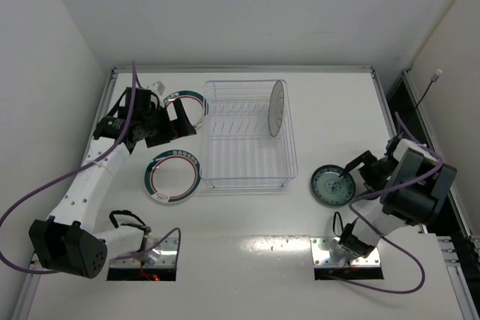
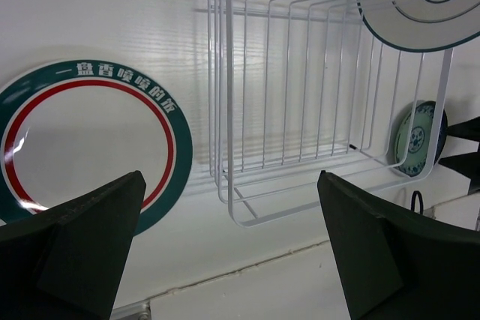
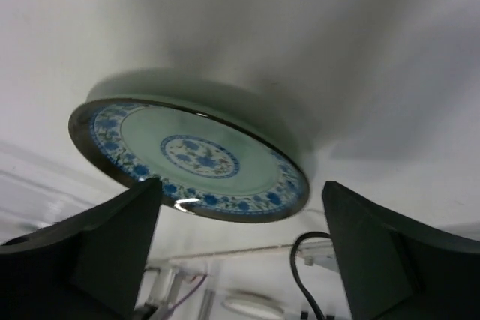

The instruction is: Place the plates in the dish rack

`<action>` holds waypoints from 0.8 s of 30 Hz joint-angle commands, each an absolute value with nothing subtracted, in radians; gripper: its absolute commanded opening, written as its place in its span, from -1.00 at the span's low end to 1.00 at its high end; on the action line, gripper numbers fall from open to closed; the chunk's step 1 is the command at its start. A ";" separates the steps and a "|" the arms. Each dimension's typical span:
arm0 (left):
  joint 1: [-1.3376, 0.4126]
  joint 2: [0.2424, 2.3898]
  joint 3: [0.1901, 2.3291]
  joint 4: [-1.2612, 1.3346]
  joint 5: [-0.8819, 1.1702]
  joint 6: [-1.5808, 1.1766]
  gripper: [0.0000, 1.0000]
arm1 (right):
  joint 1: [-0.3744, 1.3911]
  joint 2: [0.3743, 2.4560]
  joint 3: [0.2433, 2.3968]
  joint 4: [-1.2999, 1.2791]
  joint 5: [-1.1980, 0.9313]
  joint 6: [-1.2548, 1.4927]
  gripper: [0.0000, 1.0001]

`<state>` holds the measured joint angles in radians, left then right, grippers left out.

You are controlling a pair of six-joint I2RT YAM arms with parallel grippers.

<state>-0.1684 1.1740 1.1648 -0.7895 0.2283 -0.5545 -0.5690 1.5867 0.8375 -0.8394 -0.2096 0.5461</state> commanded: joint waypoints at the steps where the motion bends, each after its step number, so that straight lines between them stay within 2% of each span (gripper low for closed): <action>1: -0.158 1.158 1.177 -0.762 0.252 -0.560 1.00 | -0.575 1.658 0.751 -0.758 -0.478 0.509 0.61; 3: -0.158 1.158 1.187 -0.762 0.252 -0.560 1.00 | -0.551 1.701 0.739 -0.749 -0.479 0.488 0.49; 7: -0.158 1.158 1.209 -0.772 0.241 -0.560 1.00 | -0.551 1.720 0.631 -0.666 -0.501 0.454 0.01; 8: -0.158 1.158 1.209 -0.772 0.241 -0.560 1.00 | -0.536 1.720 0.617 -0.652 -0.517 0.454 -0.04; 10: -0.158 1.158 1.209 -0.762 0.241 -0.571 1.00 | -0.535 1.707 0.605 -0.618 -0.515 0.454 -0.38; 11: -0.158 1.158 1.209 -0.752 0.253 -0.571 1.00 | -0.535 1.707 0.604 -0.609 -0.528 0.445 -0.76; 12: -0.158 1.158 1.209 -0.752 0.253 -0.571 1.00 | -0.535 1.697 0.604 -0.598 -0.547 0.445 -0.98; 14: -0.158 1.158 1.200 -0.752 0.264 -0.580 1.00 | -0.535 1.675 0.604 -0.584 -0.568 0.445 -1.00; 20: -0.158 1.149 1.200 -0.770 0.244 -0.580 1.00 | -0.535 1.456 0.760 -0.707 -0.385 0.454 -1.00; 24: -0.158 1.140 1.200 -0.770 0.244 -0.589 1.00 | -0.512 1.363 0.821 -0.716 -0.385 0.479 -1.00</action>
<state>-0.1684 1.1717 1.1679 -0.7769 0.2424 -0.5709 -0.5259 1.4471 0.7628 -0.7113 -0.4335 0.4606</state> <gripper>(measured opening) 1.000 0.043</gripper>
